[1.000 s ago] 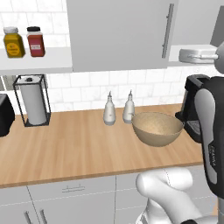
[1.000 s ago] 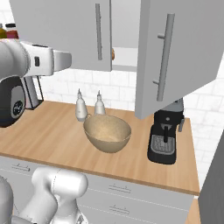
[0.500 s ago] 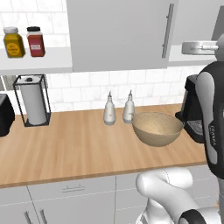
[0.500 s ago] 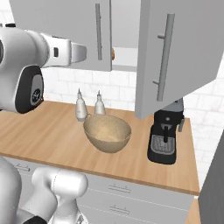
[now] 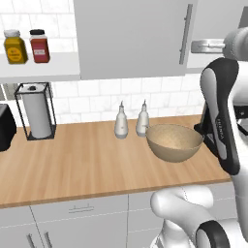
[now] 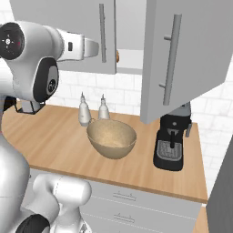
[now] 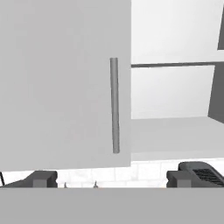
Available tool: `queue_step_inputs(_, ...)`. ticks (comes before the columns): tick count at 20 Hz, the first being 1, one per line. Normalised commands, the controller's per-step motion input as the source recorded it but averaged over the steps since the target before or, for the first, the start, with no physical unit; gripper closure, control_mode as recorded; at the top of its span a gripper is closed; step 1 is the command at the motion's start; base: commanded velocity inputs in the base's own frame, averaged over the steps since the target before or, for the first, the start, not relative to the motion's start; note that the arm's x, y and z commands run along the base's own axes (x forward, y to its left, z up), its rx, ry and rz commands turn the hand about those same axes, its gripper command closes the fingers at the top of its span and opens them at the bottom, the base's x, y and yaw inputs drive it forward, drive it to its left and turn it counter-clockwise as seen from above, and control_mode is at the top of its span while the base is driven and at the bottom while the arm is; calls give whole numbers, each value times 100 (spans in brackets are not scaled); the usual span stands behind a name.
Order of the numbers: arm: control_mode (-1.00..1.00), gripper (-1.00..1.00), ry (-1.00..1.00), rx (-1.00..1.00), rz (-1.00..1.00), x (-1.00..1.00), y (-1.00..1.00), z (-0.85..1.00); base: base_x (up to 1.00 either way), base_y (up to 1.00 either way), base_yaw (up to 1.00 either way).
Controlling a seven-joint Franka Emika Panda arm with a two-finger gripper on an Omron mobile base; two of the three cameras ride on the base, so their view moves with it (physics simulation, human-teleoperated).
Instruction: Open the cabinet, pick up the bread from the cabinet and place it in the basket. Then move the basket to the dining counter.
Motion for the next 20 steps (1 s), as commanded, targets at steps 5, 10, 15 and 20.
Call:
queue_step_inputs(5, -100, -100, 1, 0, 0, 56, 0, -1, 0, 0, 0)
queue_step_inputs(10, -100, -100, 0, 0, 0, 46, -10, -9, 0, 0, 0)
queue_step_inputs(15, -100, -100, 0, 0, 0, 35, -21, -27, 0, 0, 0)
queue_step_inputs(20, -100, -100, 1, 0, 0, 31, 0, -12, 0, 0, 0)
